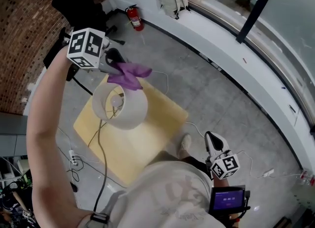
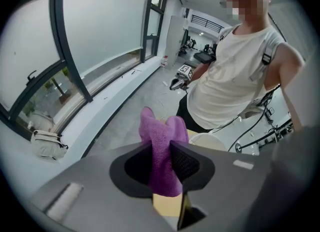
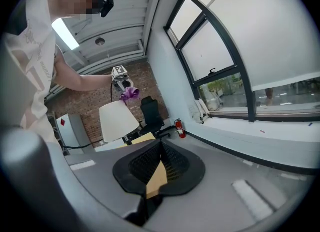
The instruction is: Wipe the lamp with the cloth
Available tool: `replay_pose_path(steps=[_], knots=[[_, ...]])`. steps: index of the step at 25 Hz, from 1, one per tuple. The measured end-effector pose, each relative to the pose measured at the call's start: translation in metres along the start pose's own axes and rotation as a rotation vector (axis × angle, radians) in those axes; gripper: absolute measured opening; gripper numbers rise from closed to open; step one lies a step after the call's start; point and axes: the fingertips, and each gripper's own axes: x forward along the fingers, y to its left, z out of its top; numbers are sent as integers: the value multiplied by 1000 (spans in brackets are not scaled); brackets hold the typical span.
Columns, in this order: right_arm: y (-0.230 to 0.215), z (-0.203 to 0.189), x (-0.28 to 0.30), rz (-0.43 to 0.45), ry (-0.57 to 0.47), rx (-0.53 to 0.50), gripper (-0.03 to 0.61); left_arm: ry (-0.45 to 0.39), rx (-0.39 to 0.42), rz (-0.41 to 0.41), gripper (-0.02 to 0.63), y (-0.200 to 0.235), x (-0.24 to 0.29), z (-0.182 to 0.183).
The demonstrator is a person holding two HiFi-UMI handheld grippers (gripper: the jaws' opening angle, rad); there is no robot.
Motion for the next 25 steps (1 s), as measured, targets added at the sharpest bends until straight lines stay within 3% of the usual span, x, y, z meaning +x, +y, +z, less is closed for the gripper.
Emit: replay_pose_path(steps=[2, 7, 14, 21, 25], knots=[[-2, -2, -2, -5, 1, 6, 14, 18, -2, -42, 94, -7, 5, 2], [-3, -3, -4, -17, -4, 20, 14, 179, 38, -105, 94, -4, 47, -22], [-13, -7, -9, -52, -1, 37, 14, 268, 114, -146, 94, 13, 107, -38], [-20, -14, -13, -68, 3, 47, 14, 307, 129, -147, 94, 25, 154, -53], [-24, -17, -15, -82, 2, 50, 14, 338, 192, -83, 94, 37, 165, -56]])
